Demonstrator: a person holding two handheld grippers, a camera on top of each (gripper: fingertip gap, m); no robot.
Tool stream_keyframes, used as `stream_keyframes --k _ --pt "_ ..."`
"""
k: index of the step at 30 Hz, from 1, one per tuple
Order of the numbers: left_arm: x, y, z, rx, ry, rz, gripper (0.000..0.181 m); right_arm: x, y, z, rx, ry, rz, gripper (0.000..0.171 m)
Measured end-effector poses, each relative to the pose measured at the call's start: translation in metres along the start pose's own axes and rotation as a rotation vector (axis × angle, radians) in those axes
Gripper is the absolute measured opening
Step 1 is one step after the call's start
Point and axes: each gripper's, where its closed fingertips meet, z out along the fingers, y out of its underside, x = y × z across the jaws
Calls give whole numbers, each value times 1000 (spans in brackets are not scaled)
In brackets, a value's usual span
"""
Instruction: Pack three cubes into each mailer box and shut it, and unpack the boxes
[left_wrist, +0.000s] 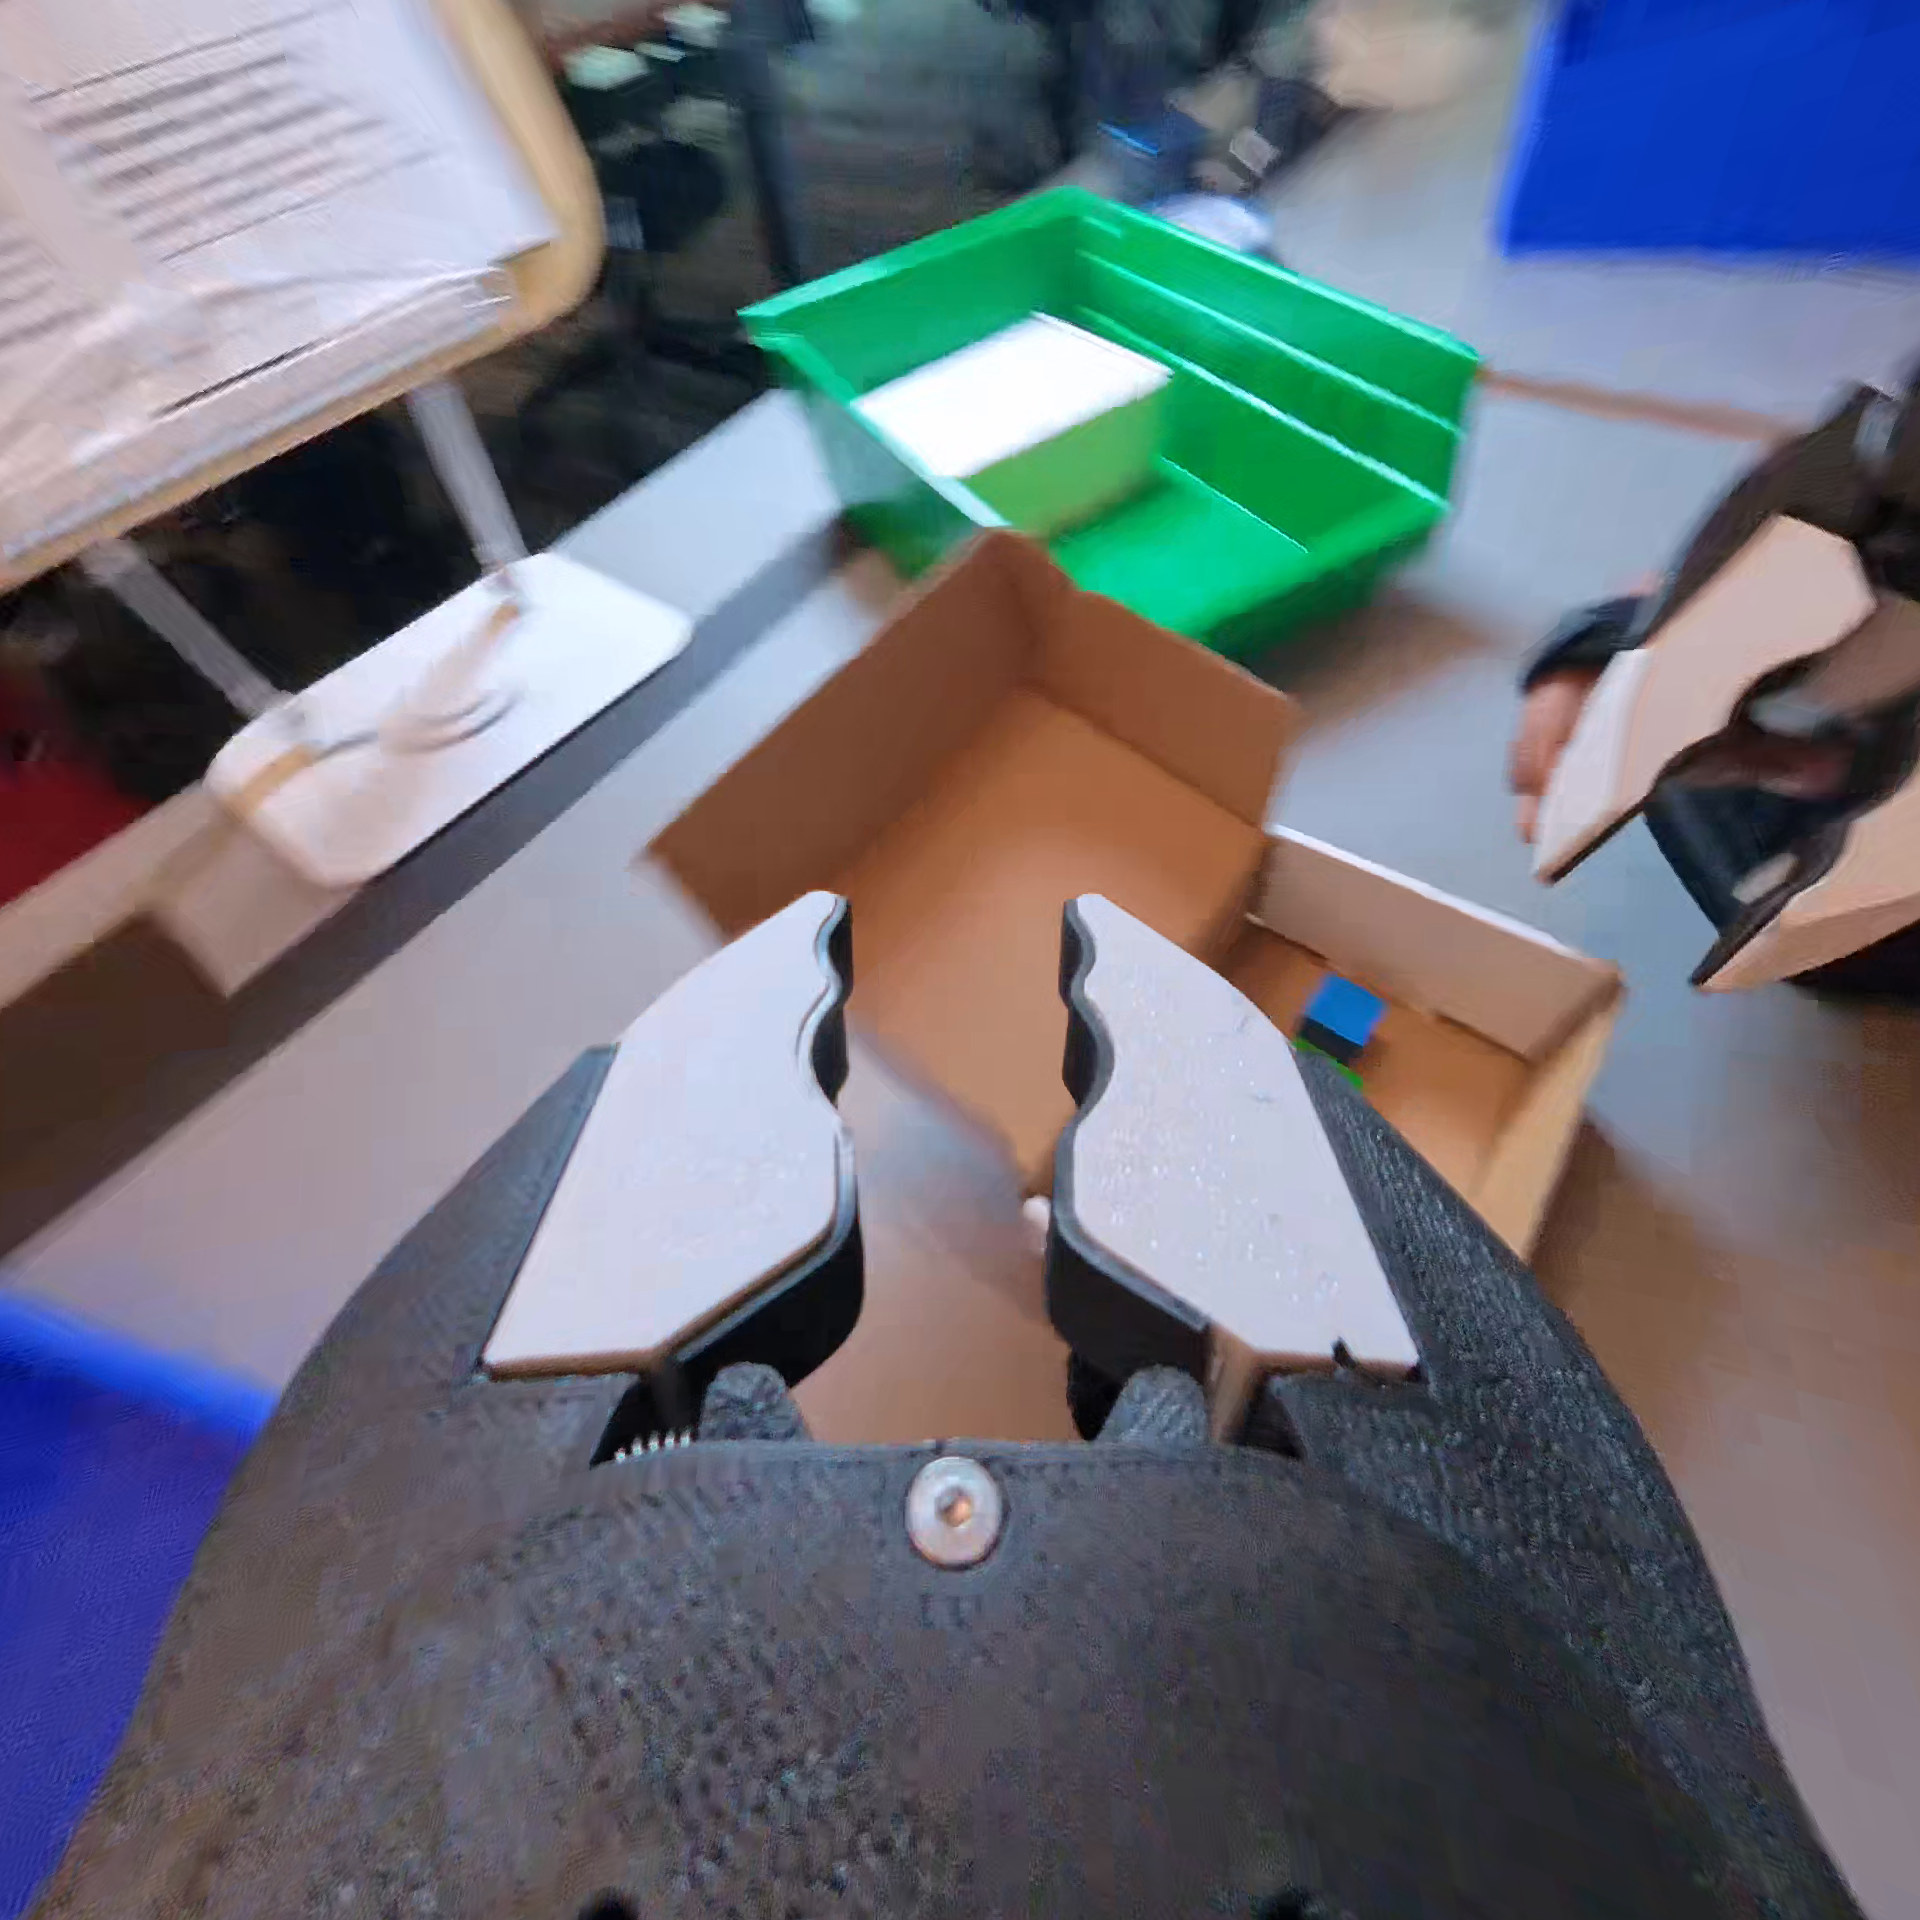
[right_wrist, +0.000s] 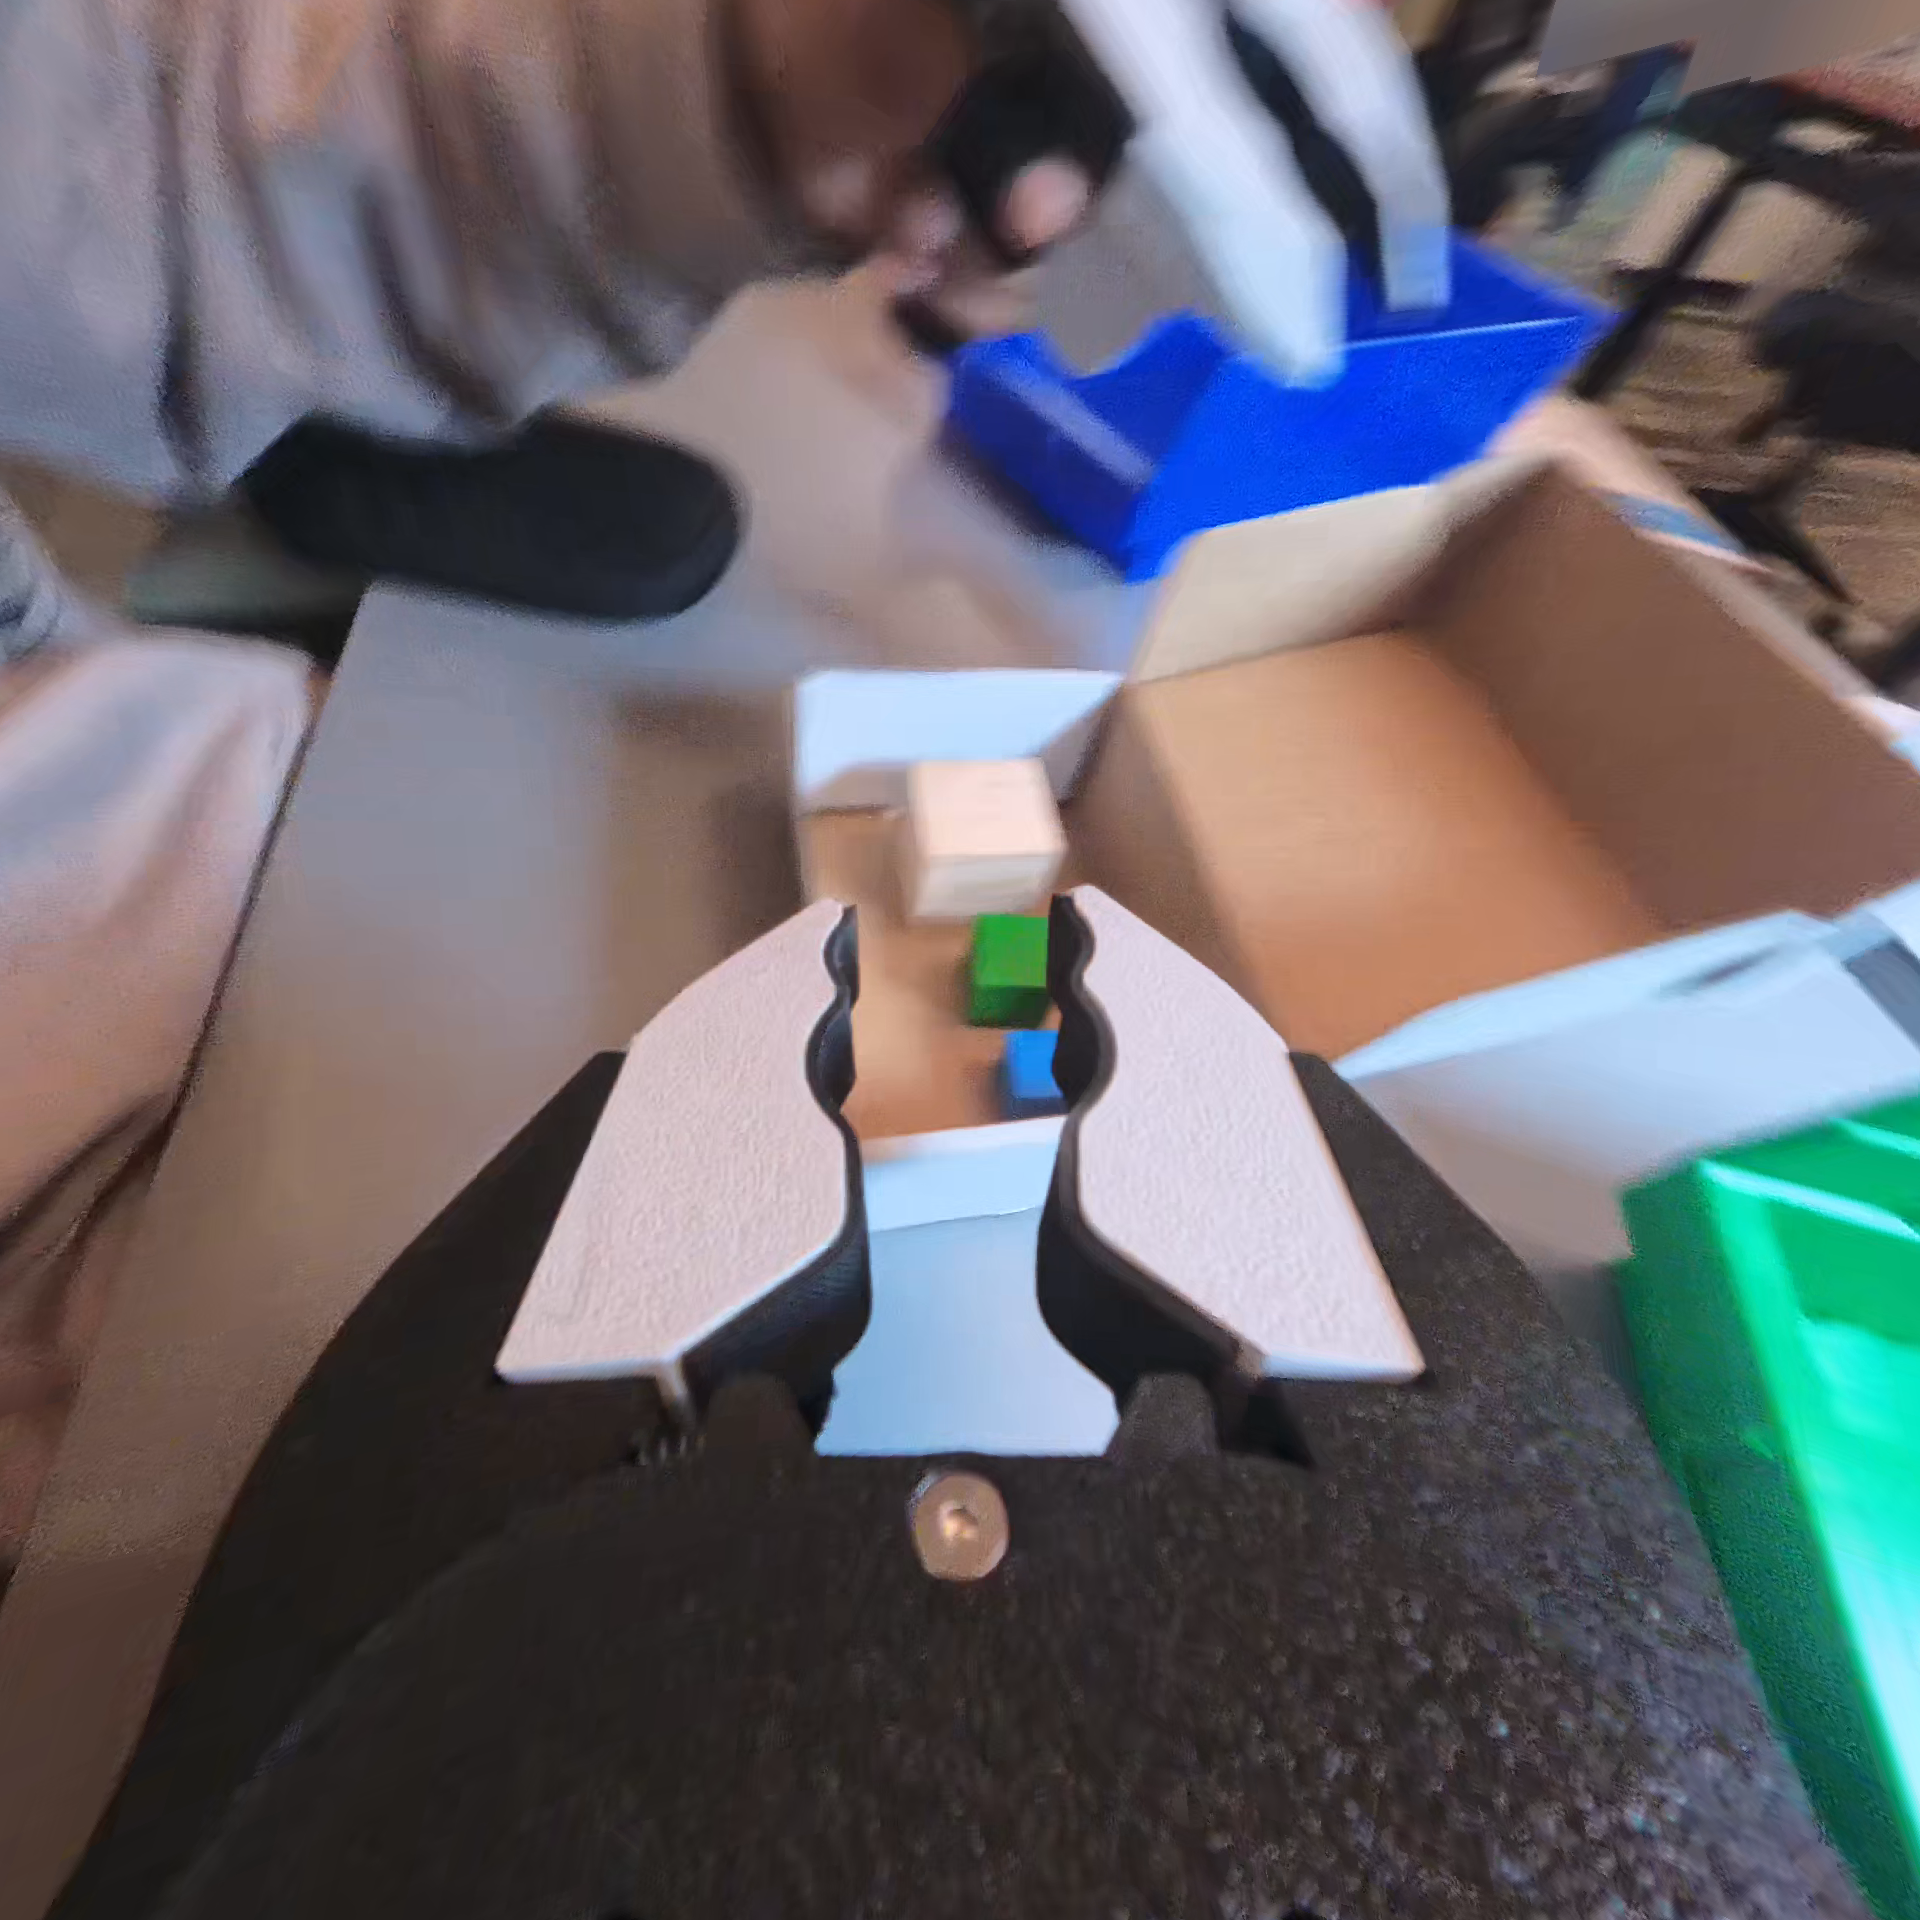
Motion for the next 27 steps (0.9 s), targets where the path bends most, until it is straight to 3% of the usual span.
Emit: stream_keyframes --k 1,4,8,11,12,16,20,23,27 --pt "-19 8 -7 29 -50 -97 38 20 -4 -5 34 73 66 35" --pt "-39 36 -13 63 -42 -333 41 77 3 -15 67 269 309 37" --pt "-28 52 6 98 69 -489 40 106 21 -4 89 305 591 43" --pt "-7 52 19 112 171 -504 27 104 22 7 103 312 578 23" --pt "-1 49 18 137 193 -490 18 103 21 8 97 325 538 17" --pt "14 47 9 158 173 -275 16 88 17 7 57 334 301 18" --pt "47 59 -9 140 262 -17 11 45 21 2 -4 115 154 21" --pt "67 87 -16 47 337 148 20 14 38 -1 -104 -60 134 34" --pt "71 107 -32 -55 428 168 30 -3 44 -10 -140 -180 141 43"
